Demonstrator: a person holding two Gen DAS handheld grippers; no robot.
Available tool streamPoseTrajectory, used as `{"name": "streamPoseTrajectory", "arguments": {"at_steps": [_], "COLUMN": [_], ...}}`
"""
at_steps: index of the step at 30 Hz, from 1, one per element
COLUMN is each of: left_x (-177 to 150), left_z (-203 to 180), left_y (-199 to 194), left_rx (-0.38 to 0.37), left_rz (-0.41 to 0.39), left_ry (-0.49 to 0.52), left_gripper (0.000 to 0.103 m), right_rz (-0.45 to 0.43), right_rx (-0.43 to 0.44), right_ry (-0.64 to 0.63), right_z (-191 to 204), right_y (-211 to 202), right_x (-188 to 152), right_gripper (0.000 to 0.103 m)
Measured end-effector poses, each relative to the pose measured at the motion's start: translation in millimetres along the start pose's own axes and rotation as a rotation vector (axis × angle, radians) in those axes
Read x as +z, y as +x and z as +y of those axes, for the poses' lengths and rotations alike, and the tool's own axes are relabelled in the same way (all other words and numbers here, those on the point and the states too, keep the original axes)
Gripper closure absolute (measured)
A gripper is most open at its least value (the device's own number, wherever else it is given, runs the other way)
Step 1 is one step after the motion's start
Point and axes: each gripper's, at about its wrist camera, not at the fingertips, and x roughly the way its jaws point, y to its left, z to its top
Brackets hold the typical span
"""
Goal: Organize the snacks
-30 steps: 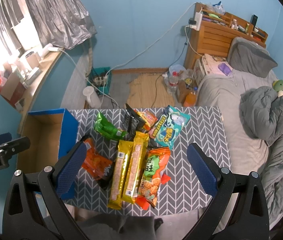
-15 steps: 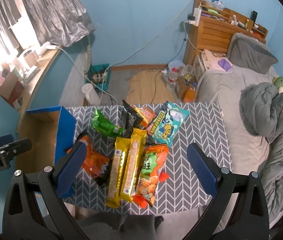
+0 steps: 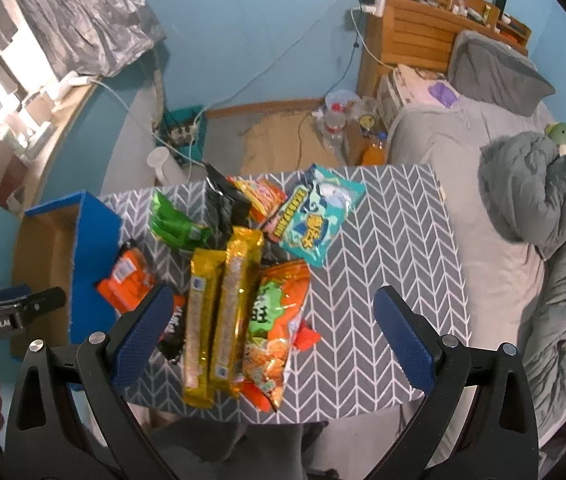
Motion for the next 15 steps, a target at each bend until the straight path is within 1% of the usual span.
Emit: {"name": "streamPoseTrajectory", "arguments": {"at_steps": [6, 10, 12, 14, 15], "left_x": [-1, -1, -1, -1, -1], "left_z": [-1, 0, 1, 2, 2], "left_y": [26, 45, 54, 61, 63], "left_rx": [-0.018, -0.011, -0.008, -0.018, -0.021], "left_rz": [0.034, 0.063, 0.085, 0.092, 0.092], "left_ry": [-0.056, -0.096, -0.124, -0.159, -0.174], "left_gripper": [0.015, 0.015, 0.015, 0.015, 0.015], "right_rz": [0.067, 0.109, 0.121, 0.136, 0.141], "right_rx": [-0.003, 0.002, -0.002, 0.000, 0.002], "right_ry": [0.012, 0.030, 0.034, 0.041, 0.049], "right_z": [-9, -14, -15, -16, -17], "right_y": [36, 58, 67, 75, 79], "right_x": [-14, -24, -28, -31, -33], "right_gripper": [0.005, 0.006, 0.009, 0.012, 0.012]}}
